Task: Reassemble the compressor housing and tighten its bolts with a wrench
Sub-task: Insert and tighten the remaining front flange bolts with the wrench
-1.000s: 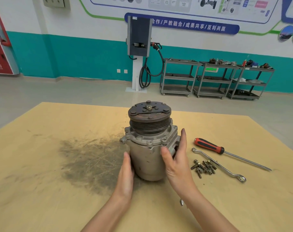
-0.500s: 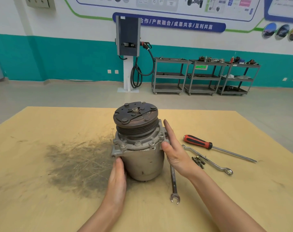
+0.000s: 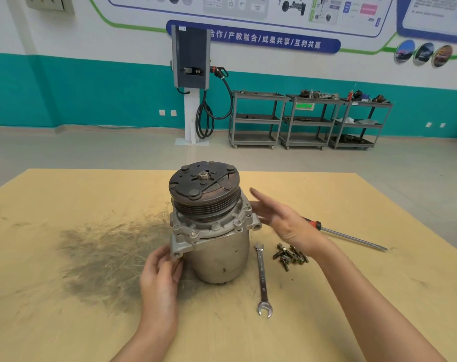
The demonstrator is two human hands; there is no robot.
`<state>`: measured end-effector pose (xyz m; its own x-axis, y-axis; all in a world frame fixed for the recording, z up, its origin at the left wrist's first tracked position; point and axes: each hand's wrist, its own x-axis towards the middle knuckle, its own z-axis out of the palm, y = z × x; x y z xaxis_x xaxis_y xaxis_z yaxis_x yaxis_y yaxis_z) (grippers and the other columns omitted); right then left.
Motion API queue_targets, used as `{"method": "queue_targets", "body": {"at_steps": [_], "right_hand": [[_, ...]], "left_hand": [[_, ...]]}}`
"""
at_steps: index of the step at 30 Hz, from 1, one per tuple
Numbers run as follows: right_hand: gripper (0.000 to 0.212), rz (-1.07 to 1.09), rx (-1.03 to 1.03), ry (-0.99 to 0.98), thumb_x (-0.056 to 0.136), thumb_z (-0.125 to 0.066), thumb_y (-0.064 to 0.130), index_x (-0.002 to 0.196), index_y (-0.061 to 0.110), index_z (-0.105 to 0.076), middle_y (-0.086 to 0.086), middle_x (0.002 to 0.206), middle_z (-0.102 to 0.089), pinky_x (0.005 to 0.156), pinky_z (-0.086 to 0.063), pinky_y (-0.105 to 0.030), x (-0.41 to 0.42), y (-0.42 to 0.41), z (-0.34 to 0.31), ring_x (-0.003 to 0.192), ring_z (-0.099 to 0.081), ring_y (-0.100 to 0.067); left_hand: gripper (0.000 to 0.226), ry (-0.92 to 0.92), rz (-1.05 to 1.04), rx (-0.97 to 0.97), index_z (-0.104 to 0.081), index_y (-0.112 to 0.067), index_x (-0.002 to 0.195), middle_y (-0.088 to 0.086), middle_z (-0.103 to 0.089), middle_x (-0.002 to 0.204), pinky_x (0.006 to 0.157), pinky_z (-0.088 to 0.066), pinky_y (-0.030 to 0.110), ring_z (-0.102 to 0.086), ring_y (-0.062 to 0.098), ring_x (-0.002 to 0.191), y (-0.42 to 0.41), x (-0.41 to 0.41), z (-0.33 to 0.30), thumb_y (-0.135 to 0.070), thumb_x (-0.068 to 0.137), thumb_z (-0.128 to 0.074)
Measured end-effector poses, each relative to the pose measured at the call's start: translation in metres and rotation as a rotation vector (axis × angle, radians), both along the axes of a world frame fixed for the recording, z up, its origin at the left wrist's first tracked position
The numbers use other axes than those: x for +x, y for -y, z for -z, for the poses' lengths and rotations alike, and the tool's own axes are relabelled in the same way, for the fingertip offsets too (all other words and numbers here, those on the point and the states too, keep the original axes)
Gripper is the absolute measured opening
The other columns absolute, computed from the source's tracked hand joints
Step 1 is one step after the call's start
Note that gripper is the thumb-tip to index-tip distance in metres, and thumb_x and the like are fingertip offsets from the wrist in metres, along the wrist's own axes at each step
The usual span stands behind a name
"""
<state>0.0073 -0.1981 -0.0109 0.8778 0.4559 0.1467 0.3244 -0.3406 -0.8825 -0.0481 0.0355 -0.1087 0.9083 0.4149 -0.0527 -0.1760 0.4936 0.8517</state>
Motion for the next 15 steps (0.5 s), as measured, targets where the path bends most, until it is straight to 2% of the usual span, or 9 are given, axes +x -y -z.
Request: {"method": "queue_targets", "body": {"at_steps": [2, 3, 5, 7, 9, 12, 15], "right_hand": [[0.077, 0.191, 0.136, 0.052, 0.082, -0.051, 0.07, 0.136, 0.016, -0.049, -0.004, 0.123, -0.064, 0.096, -0.051, -0.033, -0.002, 0.016, -0.001, 0.114, -0.062, -0.02], [0.057, 0.305, 0.164, 0.078, 0.086, -0.051, 0.061, 0.123, 0.018, -0.058, -0.004, 0.109, -0.069, 0.086, -0.053, -0.032, -0.003, 0.022, 0.0, 0.104, -0.065, -0.025], [0.015, 0.514, 0.019, 0.149, 0.095, -0.055, 0.036, 0.098, 0.026, -0.065, 0.002, 0.088, -0.071, 0.071, -0.048, -0.019, -0.004, 0.034, 0.007, 0.083, -0.066, -0.016], [0.009, 0.598, -0.26, 0.21, 0.095, -0.06, 0.025, 0.089, 0.027, -0.065, 0.011, 0.08, -0.066, 0.061, -0.038, -0.013, -0.005, 0.044, 0.022, 0.07, -0.058, -0.004], [0.007, 0.624, -0.432, 0.242, 0.093, -0.062, 0.021, 0.091, 0.026, -0.066, 0.011, 0.082, -0.06, 0.061, -0.034, -0.02, -0.009, 0.049, 0.038, 0.07, -0.051, -0.005], [0.009, 0.595, -0.566, 0.233, 0.091, -0.064, 0.018, 0.092, 0.026, -0.067, 0.005, 0.093, -0.055, 0.073, -0.033, -0.027, -0.012, 0.053, 0.056, 0.088, -0.051, -0.016], [0.008, 0.532, -0.645, 0.187, 0.089, -0.067, 0.022, 0.091, 0.03, -0.064, 0.007, 0.095, -0.049, 0.077, -0.033, -0.027, -0.015, 0.056, 0.061, 0.098, -0.045, -0.015]], "left_hand": [[0.027, -0.005, -0.045, 0.024, -0.06, -0.008, 0.093, 0.007, -0.067, 0.09, 0.091, -0.057, 0.021, -0.065, 0.017, 0.093, -0.003, 0.001, -0.001, 0.011, 0.098, -0.041], [0.029, -0.01, -0.059, 0.021, -0.058, -0.009, 0.086, 0.008, -0.066, 0.088, 0.092, -0.057, 0.023, -0.065, 0.019, 0.094, -0.004, 0.002, -0.001, 0.012, 0.097, -0.042], [0.03, -0.025, -0.069, 0.019, -0.056, -0.009, 0.081, 0.01, -0.064, 0.09, 0.093, -0.056, 0.028, -0.063, 0.021, 0.093, -0.005, 0.005, -0.001, 0.013, 0.096, -0.041], [0.031, -0.033, -0.066, 0.031, -0.058, -0.01, 0.081, 0.01, -0.063, 0.088, 0.087, -0.055, 0.025, -0.063, 0.019, 0.088, -0.003, 0.007, -0.001, 0.012, 0.096, -0.042], [0.032, -0.035, -0.061, 0.028, -0.06, -0.011, 0.08, 0.006, -0.065, 0.083, 0.079, -0.057, 0.02, -0.063, 0.016, 0.083, -0.002, 0.008, -0.001, 0.011, 0.096, -0.043], [0.031, -0.038, -0.056, 0.009, -0.061, -0.011, 0.08, 0.006, -0.067, 0.083, 0.076, -0.058, 0.017, -0.065, 0.015, 0.082, -0.004, 0.009, -0.001, 0.011, 0.096, -0.045], [0.03, -0.053, -0.055, -0.002, -0.062, -0.011, 0.081, 0.006, -0.068, 0.083, 0.075, -0.058, 0.015, -0.066, 0.015, 0.083, -0.006, 0.009, -0.002, 0.01, 0.096, -0.046]]}}
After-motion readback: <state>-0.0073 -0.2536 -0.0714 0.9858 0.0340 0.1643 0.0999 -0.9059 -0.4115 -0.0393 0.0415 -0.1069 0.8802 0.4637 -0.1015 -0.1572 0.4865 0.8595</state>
